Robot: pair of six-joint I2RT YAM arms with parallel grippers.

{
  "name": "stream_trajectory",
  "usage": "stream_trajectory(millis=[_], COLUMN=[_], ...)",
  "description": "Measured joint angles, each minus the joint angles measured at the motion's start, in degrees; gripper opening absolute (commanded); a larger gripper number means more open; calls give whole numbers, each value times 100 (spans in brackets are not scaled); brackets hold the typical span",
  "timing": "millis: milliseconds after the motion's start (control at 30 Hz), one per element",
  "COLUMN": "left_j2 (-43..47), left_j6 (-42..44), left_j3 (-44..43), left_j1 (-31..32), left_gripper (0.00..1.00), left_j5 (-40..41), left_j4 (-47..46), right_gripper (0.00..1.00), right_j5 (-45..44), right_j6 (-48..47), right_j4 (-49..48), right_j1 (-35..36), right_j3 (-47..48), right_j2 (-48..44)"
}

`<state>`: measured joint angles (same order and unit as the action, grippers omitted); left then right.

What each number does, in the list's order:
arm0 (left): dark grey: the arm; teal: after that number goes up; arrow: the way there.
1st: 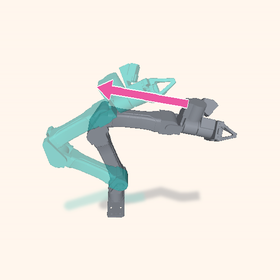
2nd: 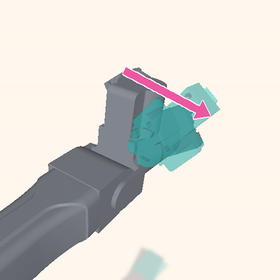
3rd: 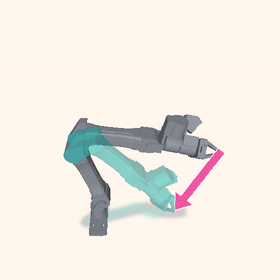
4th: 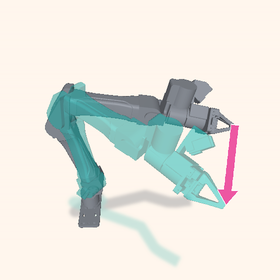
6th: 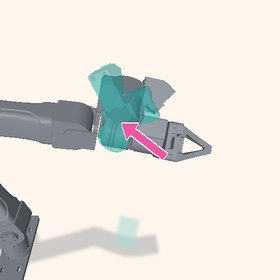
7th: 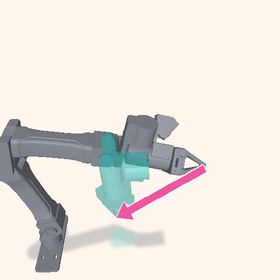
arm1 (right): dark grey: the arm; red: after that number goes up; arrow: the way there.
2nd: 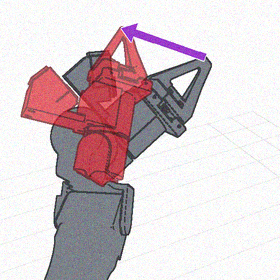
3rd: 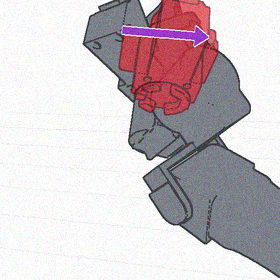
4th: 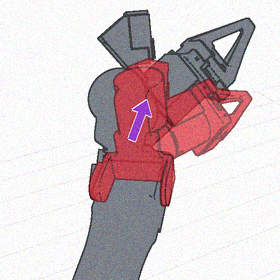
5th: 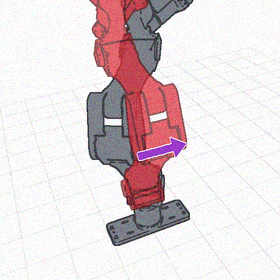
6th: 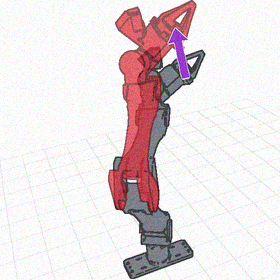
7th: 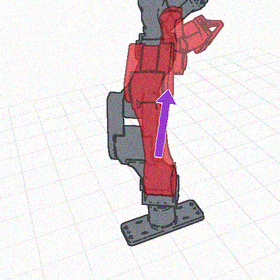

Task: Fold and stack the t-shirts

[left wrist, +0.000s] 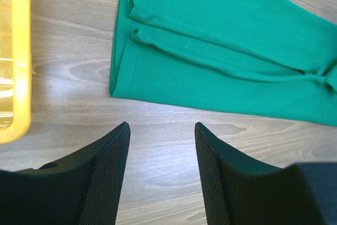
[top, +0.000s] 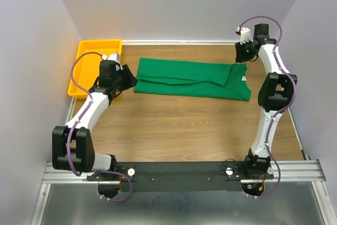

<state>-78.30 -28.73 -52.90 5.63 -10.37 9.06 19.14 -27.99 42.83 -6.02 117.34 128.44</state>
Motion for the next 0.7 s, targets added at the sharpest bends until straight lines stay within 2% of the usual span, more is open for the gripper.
stream_trajectory(millis=[33,200,233,267,300,333,367,433,533,700], left_j2=[35,138,155,188,245,315,398,658,920,1056], left_j6=[-7,-46,-48,-48,-48,-48,-48,-57,-107,-195], left_j3=[28,186,199,219,240,260,286,385,557,852], left_j1=[0,0,0,0,-2,-2,-2,0,-2,-2], left_gripper=[60,60,60,60,60,60,60,60,60,60], left_j5=[0,-2,-2,-2,0,0,0,0,-9,-92], left_j4=[-4,9,13,13,20,20,26,17,-22,-63], right_gripper=[50,51,49,42,42,35,33,33,39,41], right_j5=[-50,-365,-365,-343,-286,-127,-2,382,874,1373], right_j6=[221,1003,1134,1152,1141,1023,909,675,522,501], right_j4=[-50,-304,-339,-422,-507,-549,-533,-461,-258,-192], right_j1=[0,0,0,0,0,-9,-15,-22,-20,39], right_j3=[85,251,232,151,-2,-251,-763,-1563,-2194,-2758], right_j2=[90,304,289,243,138,-13,-380,-988,-1539,-1709])
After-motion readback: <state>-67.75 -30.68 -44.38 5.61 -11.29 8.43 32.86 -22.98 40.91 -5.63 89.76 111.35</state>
